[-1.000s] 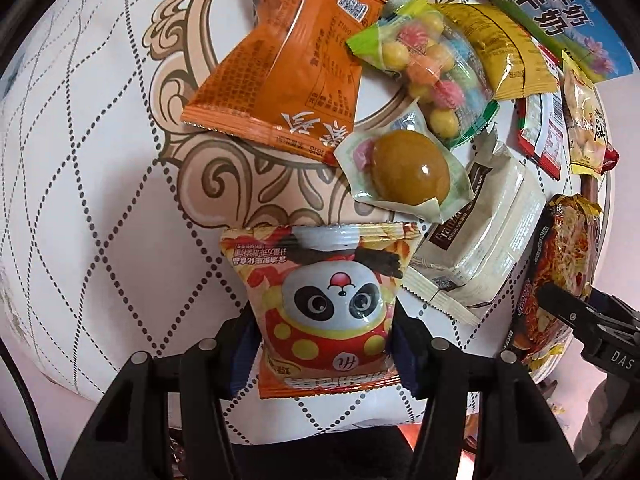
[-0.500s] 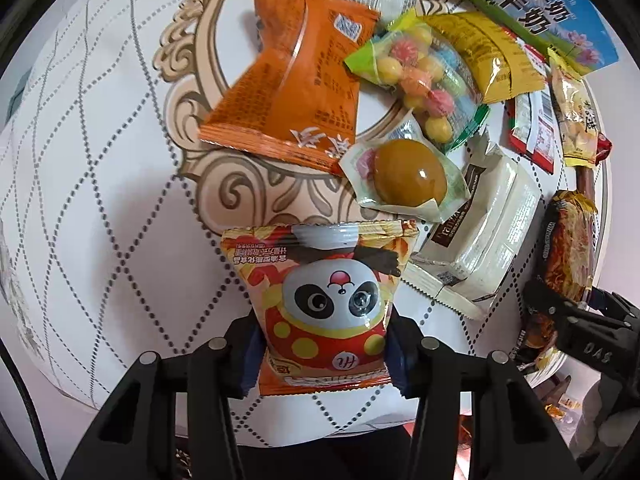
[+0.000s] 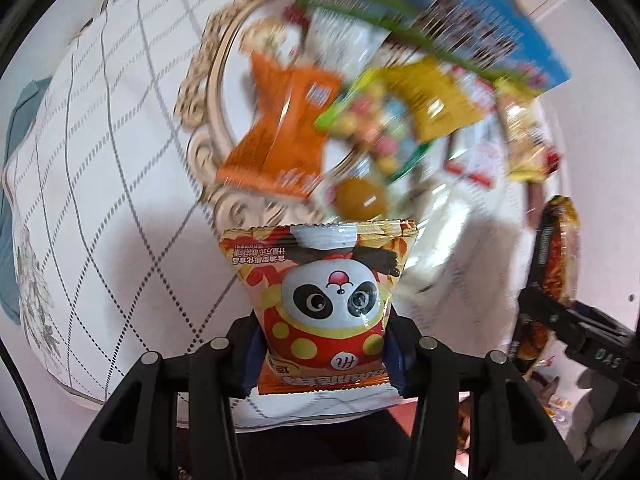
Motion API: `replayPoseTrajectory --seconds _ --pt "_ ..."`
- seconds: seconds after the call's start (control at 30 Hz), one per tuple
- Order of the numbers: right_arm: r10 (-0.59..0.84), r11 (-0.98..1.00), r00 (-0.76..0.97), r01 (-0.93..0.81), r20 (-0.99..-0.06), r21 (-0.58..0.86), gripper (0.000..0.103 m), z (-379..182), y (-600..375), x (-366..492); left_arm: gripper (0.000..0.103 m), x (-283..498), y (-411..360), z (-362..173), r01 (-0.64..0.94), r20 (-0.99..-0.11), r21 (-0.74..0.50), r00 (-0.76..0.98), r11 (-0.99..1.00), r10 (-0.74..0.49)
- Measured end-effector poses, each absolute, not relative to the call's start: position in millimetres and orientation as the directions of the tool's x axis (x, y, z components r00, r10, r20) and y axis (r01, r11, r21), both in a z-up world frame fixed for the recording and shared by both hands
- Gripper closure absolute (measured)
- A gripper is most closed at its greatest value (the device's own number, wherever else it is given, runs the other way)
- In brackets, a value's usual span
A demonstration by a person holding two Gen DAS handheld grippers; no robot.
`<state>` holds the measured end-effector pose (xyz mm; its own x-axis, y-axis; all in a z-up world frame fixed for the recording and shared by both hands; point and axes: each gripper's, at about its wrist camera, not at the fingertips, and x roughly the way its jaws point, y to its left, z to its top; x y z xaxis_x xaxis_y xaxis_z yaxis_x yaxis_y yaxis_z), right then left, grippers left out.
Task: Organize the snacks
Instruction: 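Carry both packets into the cardboard box and open both tools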
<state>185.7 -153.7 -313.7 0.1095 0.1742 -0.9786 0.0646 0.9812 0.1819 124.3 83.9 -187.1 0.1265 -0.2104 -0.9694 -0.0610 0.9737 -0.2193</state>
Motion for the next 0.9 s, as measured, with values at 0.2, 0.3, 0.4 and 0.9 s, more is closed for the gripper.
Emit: replayPoseTrajectory --seconds 0.2,0.3,0.4,0.9 --pt "0.251 0.968 0.171 -0.015 -0.953 0.252 0.015 -241 -167 241 0.057 168 71 -108 -0.022 -0.948 -0.267 0.185 0.964 -0.258" --pt "0.300 0.954 0.209 -0.061 -0.931 0.293 0.015 -203 -168 290 0.057 217 57 -73 0.010 -0.938 -0.285 0.204 0.959 -0.281" --pt "0.318 0.948 0.243 -0.097 -0.916 0.303 0.015 -178 -171 343 0.057 279 35 -54 0.040 -0.935 -0.260 0.238 0.965 -0.262" --pt "0.276 0.959 0.107 -0.095 -0.955 0.266 0.015 -245 -180 567 0.057 524 -6 -103 0.024 -0.983 -0.122 0.137 0.992 -0.124"
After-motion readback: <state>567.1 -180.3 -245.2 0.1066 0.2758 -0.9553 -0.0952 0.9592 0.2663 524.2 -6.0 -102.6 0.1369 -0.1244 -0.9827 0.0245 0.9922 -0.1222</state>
